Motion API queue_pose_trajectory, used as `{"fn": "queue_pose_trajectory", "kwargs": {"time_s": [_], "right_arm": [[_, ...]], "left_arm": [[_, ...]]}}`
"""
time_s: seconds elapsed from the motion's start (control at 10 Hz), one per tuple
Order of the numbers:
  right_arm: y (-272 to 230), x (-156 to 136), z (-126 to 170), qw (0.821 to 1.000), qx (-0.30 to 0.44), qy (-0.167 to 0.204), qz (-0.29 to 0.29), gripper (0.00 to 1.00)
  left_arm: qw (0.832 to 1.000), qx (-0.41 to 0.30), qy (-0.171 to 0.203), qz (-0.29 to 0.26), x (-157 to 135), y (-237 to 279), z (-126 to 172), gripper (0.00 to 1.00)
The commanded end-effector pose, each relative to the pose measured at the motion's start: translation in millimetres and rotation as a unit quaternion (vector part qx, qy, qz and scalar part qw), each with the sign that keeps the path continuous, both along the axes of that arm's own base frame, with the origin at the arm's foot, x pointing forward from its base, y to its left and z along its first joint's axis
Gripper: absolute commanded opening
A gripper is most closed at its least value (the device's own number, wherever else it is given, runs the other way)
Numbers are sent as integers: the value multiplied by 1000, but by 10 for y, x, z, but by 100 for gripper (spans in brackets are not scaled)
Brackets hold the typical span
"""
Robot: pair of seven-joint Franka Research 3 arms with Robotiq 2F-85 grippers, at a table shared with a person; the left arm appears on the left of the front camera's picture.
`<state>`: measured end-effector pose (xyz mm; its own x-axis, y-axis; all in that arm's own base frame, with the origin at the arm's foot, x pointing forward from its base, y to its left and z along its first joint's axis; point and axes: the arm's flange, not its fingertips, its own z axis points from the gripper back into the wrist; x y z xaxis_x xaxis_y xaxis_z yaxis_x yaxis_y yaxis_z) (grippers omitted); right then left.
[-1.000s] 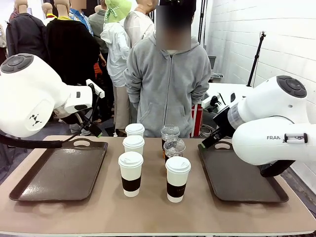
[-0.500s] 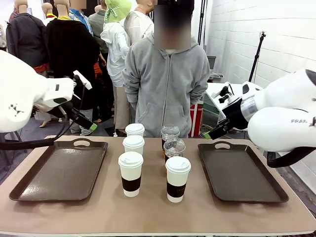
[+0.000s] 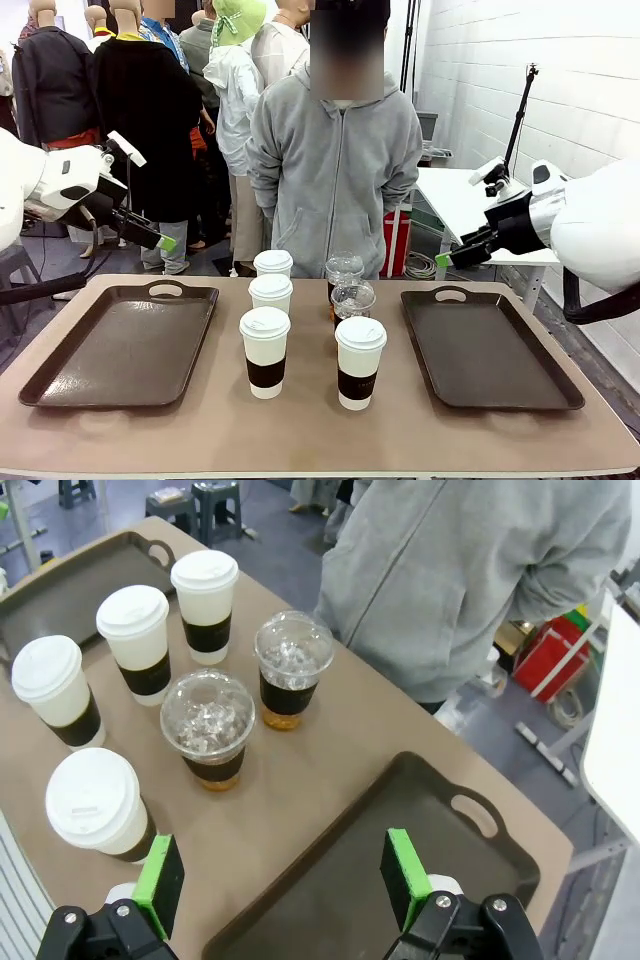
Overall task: Distribute the coffee onto the tray.
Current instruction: Pick up one iced Americano and place it on the right Handle tray.
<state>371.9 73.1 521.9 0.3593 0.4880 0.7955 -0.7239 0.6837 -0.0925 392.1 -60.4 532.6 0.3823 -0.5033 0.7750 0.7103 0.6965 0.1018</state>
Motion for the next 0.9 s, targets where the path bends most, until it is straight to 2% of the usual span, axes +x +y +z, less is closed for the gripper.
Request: {"fn": "queue_pose_trajectory", "kwargs": {"time_s": [0.0,0.4,0.5,0.6,0.8], "right_arm": [[-172,-592,-747,999,31,-13,22,100],[-208,-567,-802,999,28,-7,22,100],[-192,-555,-802,1000,27,-3,3,100],[-234,152,-226,1000,19,8,15,100],[-234,152,-226,1000,19,8,15,100]], "left_arm": [[999,-34,-8,-9,-181,94,-391,100],[999,-42,-4,9,-181,220,-472,100],[999,-34,9,12,109,200,-137,100],[999,-34,9,12,109,200,-137,100],[999,-34,9,12,109,200,-137,100]]}}
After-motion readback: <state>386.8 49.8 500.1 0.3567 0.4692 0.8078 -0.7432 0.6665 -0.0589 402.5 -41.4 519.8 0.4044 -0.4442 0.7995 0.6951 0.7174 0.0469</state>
